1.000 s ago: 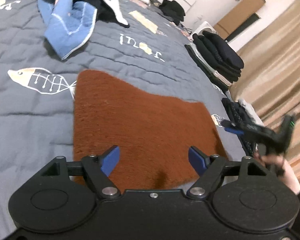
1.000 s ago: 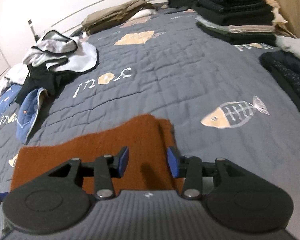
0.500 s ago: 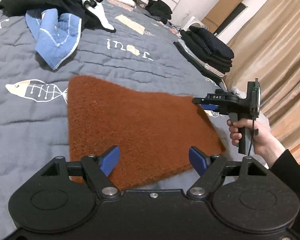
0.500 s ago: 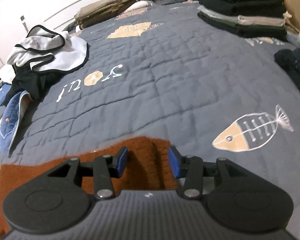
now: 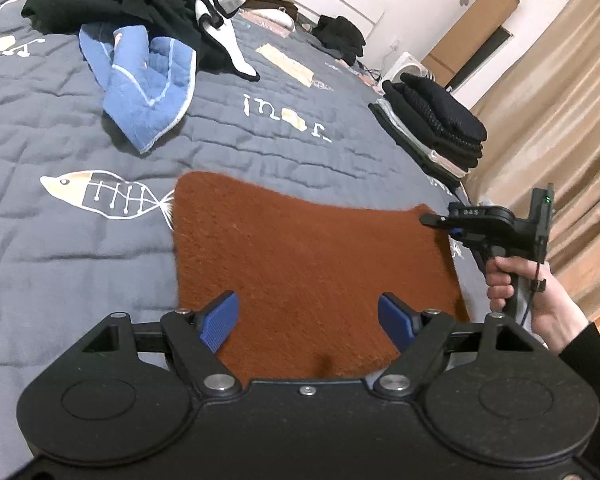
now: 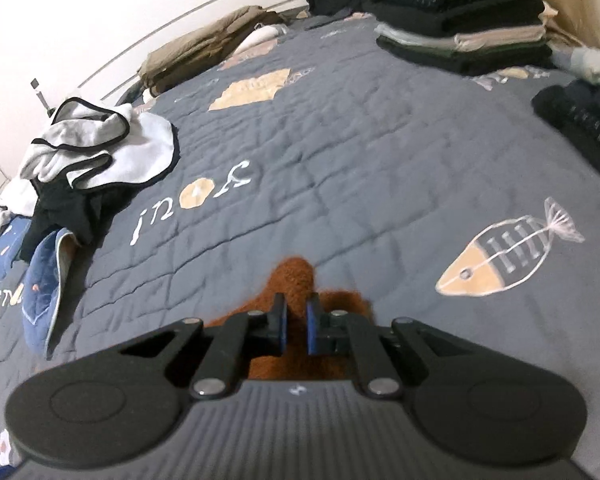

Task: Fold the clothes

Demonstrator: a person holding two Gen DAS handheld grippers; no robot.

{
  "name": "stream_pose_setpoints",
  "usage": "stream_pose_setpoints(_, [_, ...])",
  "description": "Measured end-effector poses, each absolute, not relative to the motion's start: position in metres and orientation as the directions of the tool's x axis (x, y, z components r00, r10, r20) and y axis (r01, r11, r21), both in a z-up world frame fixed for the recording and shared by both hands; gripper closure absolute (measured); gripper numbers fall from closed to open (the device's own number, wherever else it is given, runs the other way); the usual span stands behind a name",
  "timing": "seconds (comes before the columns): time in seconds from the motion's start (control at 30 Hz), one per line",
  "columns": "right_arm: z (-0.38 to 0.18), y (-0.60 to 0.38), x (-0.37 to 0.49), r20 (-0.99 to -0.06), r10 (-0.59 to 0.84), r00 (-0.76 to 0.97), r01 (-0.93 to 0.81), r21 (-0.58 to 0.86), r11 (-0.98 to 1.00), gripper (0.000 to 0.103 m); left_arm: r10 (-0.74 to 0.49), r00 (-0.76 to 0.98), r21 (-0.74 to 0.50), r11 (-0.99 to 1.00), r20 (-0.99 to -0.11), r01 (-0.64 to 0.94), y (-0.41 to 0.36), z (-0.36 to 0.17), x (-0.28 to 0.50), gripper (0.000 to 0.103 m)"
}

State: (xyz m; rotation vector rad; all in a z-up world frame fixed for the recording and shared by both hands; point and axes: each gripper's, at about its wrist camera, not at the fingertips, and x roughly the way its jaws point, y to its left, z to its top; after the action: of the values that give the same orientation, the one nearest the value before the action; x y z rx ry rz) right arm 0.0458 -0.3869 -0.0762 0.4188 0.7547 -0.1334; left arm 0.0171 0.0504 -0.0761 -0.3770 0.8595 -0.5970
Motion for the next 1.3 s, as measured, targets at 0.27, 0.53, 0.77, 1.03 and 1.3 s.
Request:
stream_pose_setpoints(0.27, [-0.098,-0.395,0.057,-0.738,-0.002,0.675,0.272,0.246,0.930,0.092,-0.586,0.513,-0.504,0.807,-0.627,0.307,0.059,-0.089,0.023,0.027])
stream_pose_setpoints(0.53, [-0.083,-0.391,0.043,-0.729,0.013,0.684,0.257,0.258,0.931,0.080,-0.592,0.521,-0.509,0.803,-0.615,0.311,0.067,-0.089,0.029,0.024])
stream_pose_setpoints(0.77, [-0.051,-0.380,0.006,-0.669,0.068,0.740,0.188,0.303,0.934,0.073,-0.714,0.468,-0.624,0.692,-0.520,0.362,0.063,-0.087,0.024,0.024])
stream_pose_setpoints(1.03, [-0.087,-0.379,-0.022,-0.715,0.199,0.671,0.173,0.412,0.895,0.072,-0.772,0.370,-0.706,0.629,-0.518,0.324,0.055,-0.116,0.030,0.024])
stream_pose_setpoints(1.3, [-0.110,-0.407,-0.046,-0.753,0.169,0.636,0.262,0.417,0.870,0.076,-0.754,0.231,-0.691,0.656,-0.615,0.303,0.056,-0.131,0.030,0.024])
